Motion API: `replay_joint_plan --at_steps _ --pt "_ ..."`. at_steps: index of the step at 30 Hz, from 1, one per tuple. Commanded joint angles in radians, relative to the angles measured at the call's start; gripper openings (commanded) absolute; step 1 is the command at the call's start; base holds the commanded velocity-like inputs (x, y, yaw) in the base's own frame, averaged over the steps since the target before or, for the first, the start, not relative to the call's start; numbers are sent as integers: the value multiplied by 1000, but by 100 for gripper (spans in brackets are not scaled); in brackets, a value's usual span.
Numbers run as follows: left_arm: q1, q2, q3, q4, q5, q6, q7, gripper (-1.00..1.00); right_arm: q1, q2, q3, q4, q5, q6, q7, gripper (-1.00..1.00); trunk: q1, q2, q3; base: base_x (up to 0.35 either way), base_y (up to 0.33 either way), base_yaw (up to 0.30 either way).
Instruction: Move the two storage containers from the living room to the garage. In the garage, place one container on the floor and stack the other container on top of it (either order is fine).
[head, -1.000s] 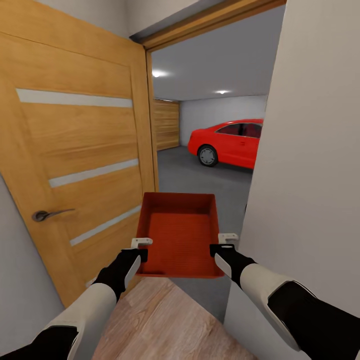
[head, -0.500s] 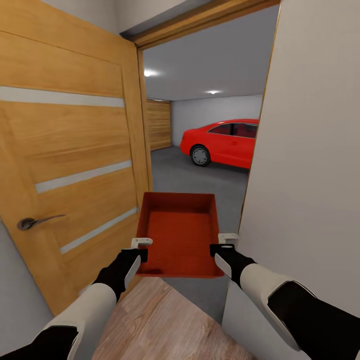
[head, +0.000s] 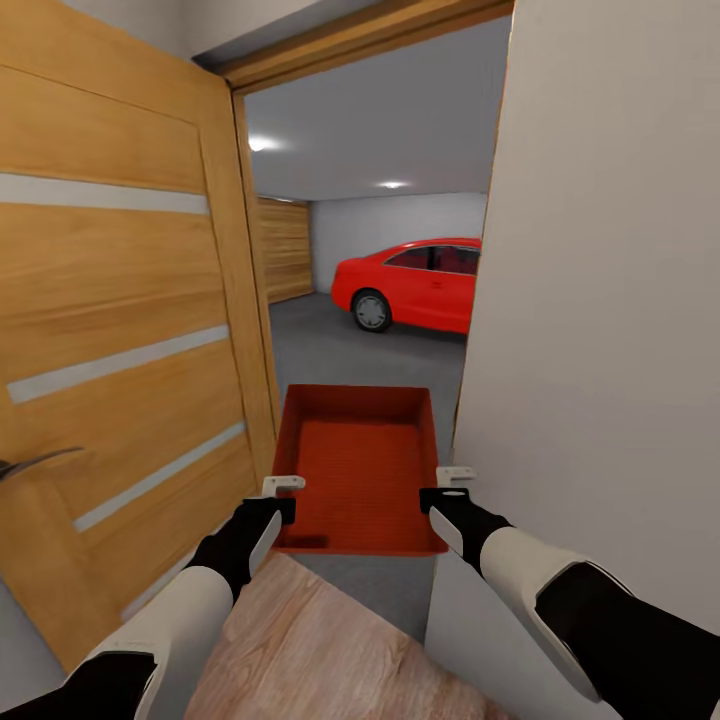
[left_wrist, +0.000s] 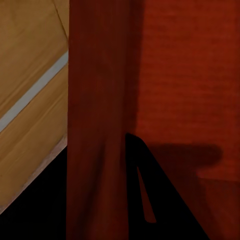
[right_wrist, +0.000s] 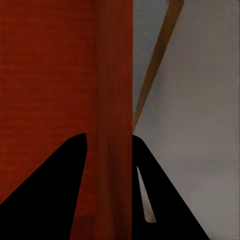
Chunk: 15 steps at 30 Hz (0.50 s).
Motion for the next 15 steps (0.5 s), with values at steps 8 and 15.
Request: replay_joint_plan --at_steps 8,15 --pt "0 0 -2 2 30 2 2 -100 0 -2 45 -4 23 1 -6 -100 1 -1 0 175 237 -12" --pt "0 0 -2 2 30 2 2 -100 0 -2 45 -5 23 1 -6 -100 1 -1 0 177 219 0"
